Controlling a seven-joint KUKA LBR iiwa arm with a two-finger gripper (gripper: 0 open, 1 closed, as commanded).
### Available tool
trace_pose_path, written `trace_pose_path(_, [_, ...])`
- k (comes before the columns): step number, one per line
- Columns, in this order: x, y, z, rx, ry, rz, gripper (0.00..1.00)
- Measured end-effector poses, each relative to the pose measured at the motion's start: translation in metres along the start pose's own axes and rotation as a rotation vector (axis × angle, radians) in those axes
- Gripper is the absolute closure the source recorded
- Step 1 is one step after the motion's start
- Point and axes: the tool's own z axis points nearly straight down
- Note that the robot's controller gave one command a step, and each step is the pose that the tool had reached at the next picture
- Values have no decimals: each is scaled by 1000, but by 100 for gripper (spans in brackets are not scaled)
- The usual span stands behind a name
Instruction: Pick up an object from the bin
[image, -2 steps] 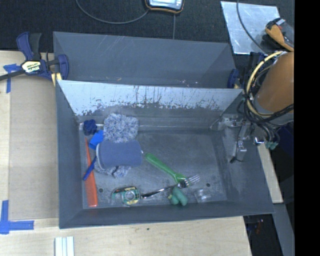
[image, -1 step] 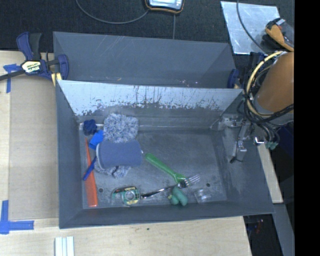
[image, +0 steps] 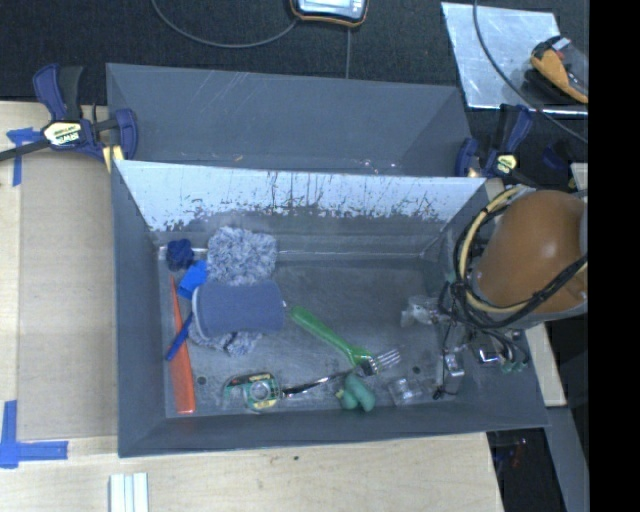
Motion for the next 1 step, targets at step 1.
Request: trace_pose_path(1, [-8, 17, 20, 5, -11, 49, 0])
